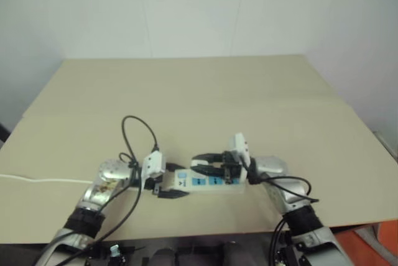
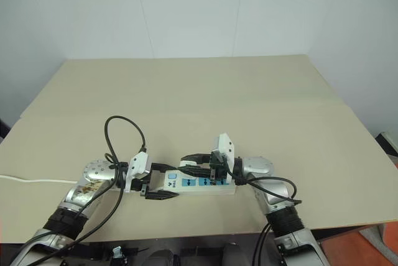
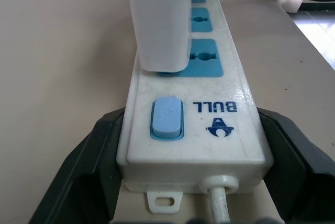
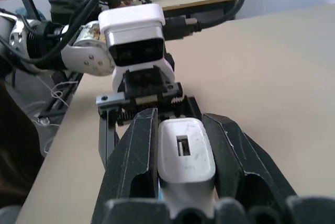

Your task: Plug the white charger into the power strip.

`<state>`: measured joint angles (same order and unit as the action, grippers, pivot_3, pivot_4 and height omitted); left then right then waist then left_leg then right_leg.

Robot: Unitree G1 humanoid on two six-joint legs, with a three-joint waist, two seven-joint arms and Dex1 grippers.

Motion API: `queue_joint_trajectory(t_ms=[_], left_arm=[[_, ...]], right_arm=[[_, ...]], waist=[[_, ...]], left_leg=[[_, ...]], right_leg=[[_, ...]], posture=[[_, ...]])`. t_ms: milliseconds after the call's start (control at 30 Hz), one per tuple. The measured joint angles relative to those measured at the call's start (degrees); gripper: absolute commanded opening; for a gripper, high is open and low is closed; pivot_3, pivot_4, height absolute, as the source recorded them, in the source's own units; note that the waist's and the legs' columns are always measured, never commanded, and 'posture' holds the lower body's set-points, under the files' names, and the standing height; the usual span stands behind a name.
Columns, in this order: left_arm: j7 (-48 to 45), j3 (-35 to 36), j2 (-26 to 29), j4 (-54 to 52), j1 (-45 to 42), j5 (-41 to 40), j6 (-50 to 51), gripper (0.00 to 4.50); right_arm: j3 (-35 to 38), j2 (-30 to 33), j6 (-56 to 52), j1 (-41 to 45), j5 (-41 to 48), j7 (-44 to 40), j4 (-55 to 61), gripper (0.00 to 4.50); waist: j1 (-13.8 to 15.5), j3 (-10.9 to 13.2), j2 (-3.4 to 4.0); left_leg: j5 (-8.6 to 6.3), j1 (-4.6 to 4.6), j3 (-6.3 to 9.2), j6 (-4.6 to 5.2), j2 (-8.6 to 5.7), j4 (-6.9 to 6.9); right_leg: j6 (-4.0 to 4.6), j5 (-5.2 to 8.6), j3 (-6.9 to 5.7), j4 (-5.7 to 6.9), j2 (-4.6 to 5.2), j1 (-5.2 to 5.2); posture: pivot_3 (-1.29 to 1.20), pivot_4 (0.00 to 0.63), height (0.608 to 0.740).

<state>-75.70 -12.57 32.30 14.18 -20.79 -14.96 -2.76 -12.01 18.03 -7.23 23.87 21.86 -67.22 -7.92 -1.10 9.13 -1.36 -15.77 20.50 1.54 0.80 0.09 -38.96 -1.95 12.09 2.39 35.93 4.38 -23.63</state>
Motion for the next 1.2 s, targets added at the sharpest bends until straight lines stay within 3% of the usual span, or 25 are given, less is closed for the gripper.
queue_joint_trajectory(t_ms=[800,1133,1200], left_arm=[[0.9,0.0,1.6,0.3,0.9,0.8,0.4,3.27],[0.5,-0.1,1.3,0.1,0.9,0.8,0.1,3.27],[0.5,-0.1,1.2,0.1,0.8,0.9,0.1,3.27]], right_arm=[[-7.1,0.7,3.0,6.3,-5.3,-0.8,-5.3,1.19],[-8.6,2.1,-0.8,5.5,-7.9,-1.0,-5.1,4.46],[-8.6,2.3,-0.8,5.6,-7.9,-1.2,-5.1,4.46]], waist=[[-1.5,-0.6,-0.02],[-1.2,-0.7,-0.11],[-1.2,-0.7,-0.11]], left_leg=[[-0.03,-1.32,0.0,0.0,0.28,0.4],[-0.03,-1.22,0.01,0.0,0.3,0.64],[-0.03,-1.22,0.02,0.0,0.29,0.66]], right_leg=[[-0.35,0.61,0.01,-0.16,-0.13,1.23],[-0.24,0.71,-0.02,-0.17,-0.15,1.03],[-0.25,0.72,-0.02,-0.19,-0.14,1.04]], posture=[[0.0,0.15,0.74],[0.0,0.15,0.74],[0.0,0.15,0.74]])
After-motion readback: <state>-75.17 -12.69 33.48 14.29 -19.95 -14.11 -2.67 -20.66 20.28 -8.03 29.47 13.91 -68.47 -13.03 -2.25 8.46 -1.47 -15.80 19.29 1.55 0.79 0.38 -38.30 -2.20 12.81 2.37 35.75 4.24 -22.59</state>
